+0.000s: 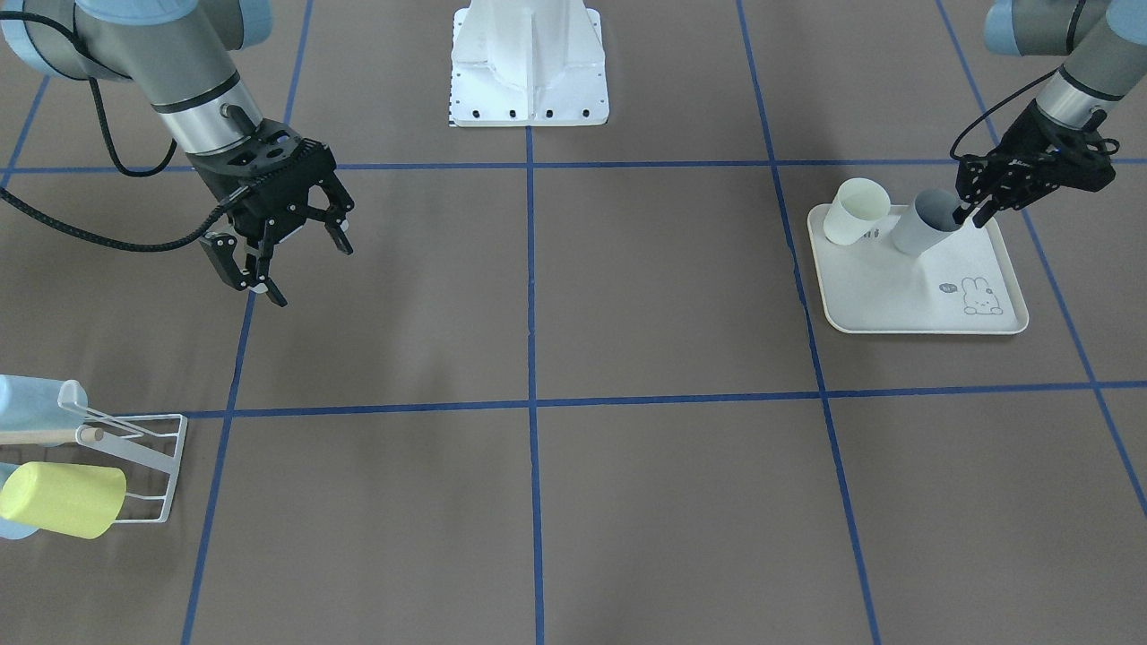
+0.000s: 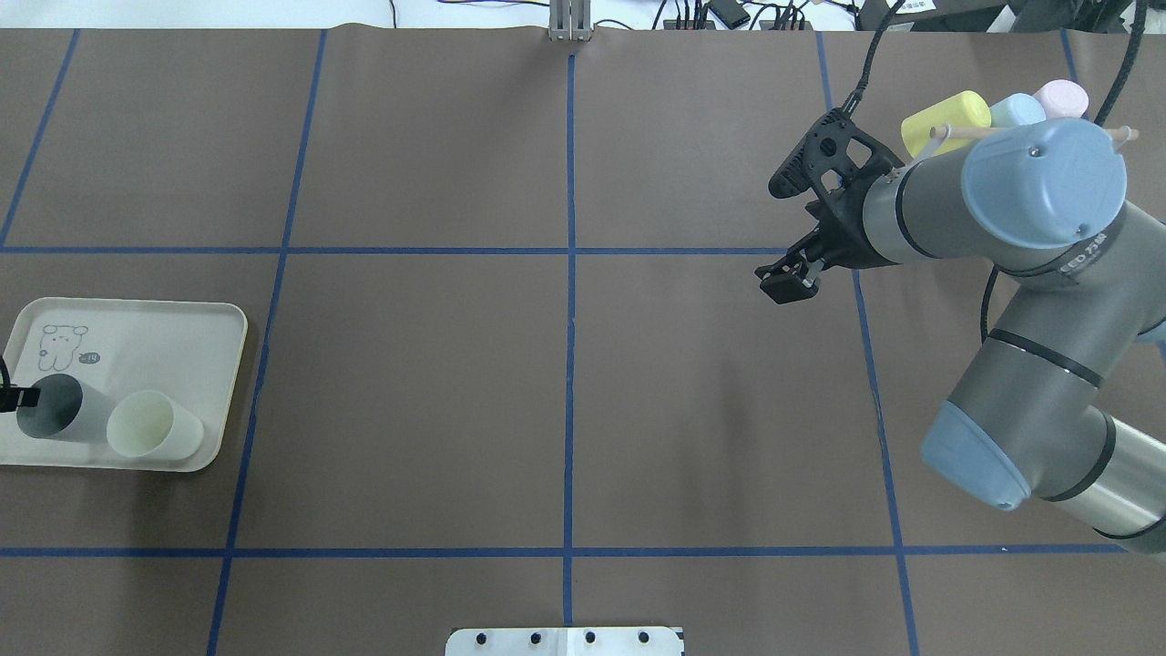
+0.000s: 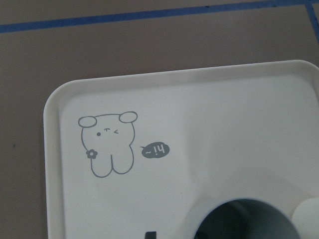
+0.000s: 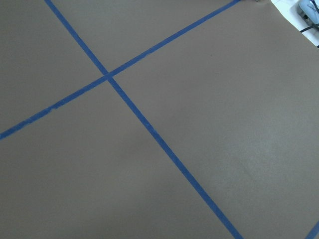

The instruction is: Transfer IKEA cup to right arm and place on rack

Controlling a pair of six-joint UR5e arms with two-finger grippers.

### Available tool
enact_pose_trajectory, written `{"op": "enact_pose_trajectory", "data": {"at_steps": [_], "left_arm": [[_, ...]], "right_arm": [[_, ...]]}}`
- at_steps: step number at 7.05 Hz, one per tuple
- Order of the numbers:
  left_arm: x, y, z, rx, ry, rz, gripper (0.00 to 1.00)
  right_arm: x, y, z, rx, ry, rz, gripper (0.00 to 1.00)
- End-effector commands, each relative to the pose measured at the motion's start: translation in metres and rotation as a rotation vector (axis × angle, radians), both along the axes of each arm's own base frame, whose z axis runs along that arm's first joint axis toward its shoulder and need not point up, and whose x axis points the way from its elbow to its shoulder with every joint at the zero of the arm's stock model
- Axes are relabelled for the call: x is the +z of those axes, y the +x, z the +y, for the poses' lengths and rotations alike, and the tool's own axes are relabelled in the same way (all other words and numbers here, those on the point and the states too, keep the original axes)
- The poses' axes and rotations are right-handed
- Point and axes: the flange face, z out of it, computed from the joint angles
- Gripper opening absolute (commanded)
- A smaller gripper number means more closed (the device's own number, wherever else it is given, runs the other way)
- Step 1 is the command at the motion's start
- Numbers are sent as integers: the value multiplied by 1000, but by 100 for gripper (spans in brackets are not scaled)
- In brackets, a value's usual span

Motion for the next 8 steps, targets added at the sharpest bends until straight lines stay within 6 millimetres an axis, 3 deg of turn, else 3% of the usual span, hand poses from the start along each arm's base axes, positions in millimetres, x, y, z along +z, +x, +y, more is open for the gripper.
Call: {"op": "enact_pose_trajectory", "data": {"at_steps": [1, 2, 3, 4, 8], "left_arm": [[-3, 6, 2, 21, 0, 10, 38], [-3, 9, 2, 29, 2, 12, 36], [-4, 9, 2, 30, 2, 13, 14], [-4, 9, 3, 29, 0, 10, 0], [-9, -4, -1, 31, 6, 30, 0]], "right_arm": [[1, -1, -1, 0, -1, 2, 99], [2, -1, -1, 0, -1, 2, 99], [2, -1, -1, 0, -1, 2, 99], [2, -2, 1, -4, -3, 3, 99], [-6, -24, 11, -49, 29, -22, 99]]}}
